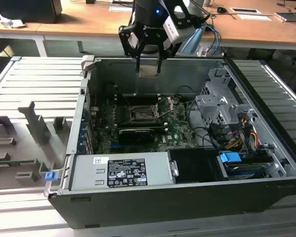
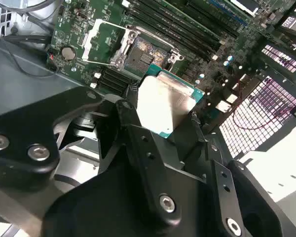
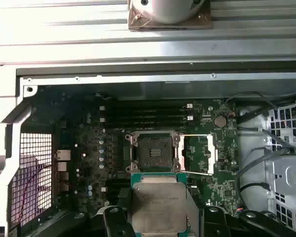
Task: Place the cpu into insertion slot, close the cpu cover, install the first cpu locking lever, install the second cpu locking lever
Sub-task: 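Place the cpu into insertion slot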
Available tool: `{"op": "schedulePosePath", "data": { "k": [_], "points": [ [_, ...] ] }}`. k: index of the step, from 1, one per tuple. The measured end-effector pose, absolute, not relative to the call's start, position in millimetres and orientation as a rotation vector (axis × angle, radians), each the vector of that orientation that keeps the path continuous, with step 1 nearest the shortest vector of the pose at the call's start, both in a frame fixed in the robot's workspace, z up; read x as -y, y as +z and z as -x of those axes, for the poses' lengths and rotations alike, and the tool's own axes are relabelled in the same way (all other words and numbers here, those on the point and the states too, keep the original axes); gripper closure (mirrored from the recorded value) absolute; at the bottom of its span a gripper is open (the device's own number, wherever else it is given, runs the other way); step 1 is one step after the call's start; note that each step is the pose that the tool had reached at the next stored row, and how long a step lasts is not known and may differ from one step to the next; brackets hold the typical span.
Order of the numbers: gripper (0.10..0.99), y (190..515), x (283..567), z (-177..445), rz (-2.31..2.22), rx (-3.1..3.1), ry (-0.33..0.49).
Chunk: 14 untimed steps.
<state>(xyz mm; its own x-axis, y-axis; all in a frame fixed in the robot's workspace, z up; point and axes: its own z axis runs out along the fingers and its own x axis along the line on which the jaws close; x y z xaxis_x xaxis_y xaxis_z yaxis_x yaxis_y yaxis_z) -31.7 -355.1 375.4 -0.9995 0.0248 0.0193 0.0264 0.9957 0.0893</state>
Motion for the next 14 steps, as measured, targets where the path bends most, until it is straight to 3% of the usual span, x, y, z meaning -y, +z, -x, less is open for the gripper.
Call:
{"op": "schedulePosePath", "data": {
  "k": [14],
  "points": [
    [0.553,372.4,355.6,32.0,0.208,3.118,-0.141]
  ]
}}
